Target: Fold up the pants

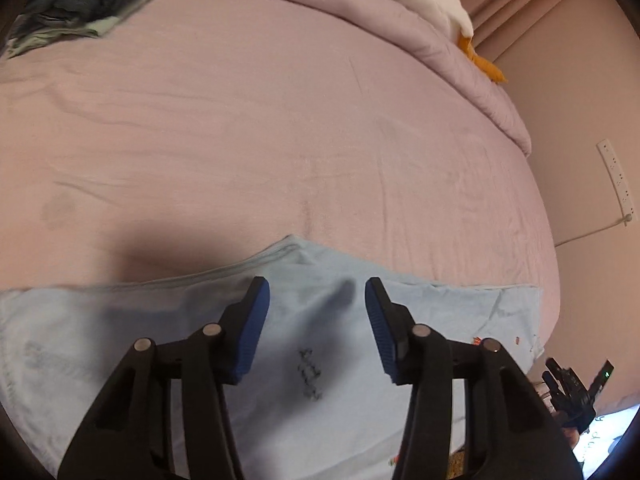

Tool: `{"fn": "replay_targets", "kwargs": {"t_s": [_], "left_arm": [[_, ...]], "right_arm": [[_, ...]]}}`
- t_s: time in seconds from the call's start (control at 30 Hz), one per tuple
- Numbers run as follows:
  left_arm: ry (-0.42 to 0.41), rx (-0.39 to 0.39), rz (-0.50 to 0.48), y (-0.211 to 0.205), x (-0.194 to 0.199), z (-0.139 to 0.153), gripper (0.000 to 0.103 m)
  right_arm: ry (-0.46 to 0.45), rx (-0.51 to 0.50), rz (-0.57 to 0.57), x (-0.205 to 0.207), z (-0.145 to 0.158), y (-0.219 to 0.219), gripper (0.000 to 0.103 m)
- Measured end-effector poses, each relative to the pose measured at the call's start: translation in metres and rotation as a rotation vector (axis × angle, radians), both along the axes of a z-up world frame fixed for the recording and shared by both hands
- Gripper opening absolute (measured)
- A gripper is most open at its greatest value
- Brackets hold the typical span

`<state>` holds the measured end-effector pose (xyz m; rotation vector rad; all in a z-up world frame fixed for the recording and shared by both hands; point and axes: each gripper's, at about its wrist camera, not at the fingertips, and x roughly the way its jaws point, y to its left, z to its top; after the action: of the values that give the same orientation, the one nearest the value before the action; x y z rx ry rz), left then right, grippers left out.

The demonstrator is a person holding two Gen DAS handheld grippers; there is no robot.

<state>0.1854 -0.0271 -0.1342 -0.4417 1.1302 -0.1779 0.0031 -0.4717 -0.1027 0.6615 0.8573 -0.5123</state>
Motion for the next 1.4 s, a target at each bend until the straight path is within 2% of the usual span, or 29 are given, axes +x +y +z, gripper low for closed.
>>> {"fn": "replay_targets", "kwargs": {"t_s": [0.1,0.2,0.33,0.43,0.47,0.67,1.0,1.1,1.17,1.2,1.3,1.4], "left_arm": [[0.037,0.057,0.005,-0.006,0.009,-0.013,0.042],[0.026,0.065,0.009,-0.007,0.011,-0.015,0.042],[0.026,0.075,0.008,-0.007,0.013,-0.017,0.042],[0.022,0.079,0.006,-0.011,0.014,-0.017,0.043],[0.021,0.08,0.004,-0.012,0.015,-0.018,0.043],[0.02,0.105,-0.002,-0.014,0.014,-0.019,0.044],[0.019,0.117,0.014,-0.015,0.011,-0.018,0.044],[0.036,0.095,0.052,-0.014,0.005,-0.006,0.045],[0.014,0.035,0.051,-0.015,-0.003,0.004,0.055],[0.004,-0.005,0.042,-0.019,-0.009,0.009,0.064],[-0.008,-0.043,-0.035,-0.04,-0.03,0.018,0.066],[-0.015,-0.06,-0.142,-0.069,-0.052,0.014,0.067]], "right_arm": [[-0.047,0.07,-0.009,-0.002,-0.002,-0.007,0.039],[-0.094,0.09,0.009,0.003,0.002,-0.007,0.039],[-0.073,0.093,0.022,0.025,-0.009,-0.01,0.038],[-0.025,0.088,0.026,0.037,-0.018,-0.015,0.013],[-0.013,0.067,0.014,0.036,-0.019,-0.016,0.011],[-0.028,0.071,-0.003,0.027,-0.017,-0.024,0.008],[-0.007,0.088,-0.01,0.027,-0.035,-0.03,0.008],[-0.021,0.11,-0.012,0.023,-0.036,-0.034,0.008],[-0.022,0.112,-0.006,0.023,-0.036,-0.034,0.008],[-0.019,0.107,-0.002,0.023,-0.035,-0.034,0.008],[-0.014,0.097,-0.005,0.023,-0.035,-0.033,0.008],[-0.019,0.095,-0.013,0.022,-0.035,-0.032,0.008]]}}
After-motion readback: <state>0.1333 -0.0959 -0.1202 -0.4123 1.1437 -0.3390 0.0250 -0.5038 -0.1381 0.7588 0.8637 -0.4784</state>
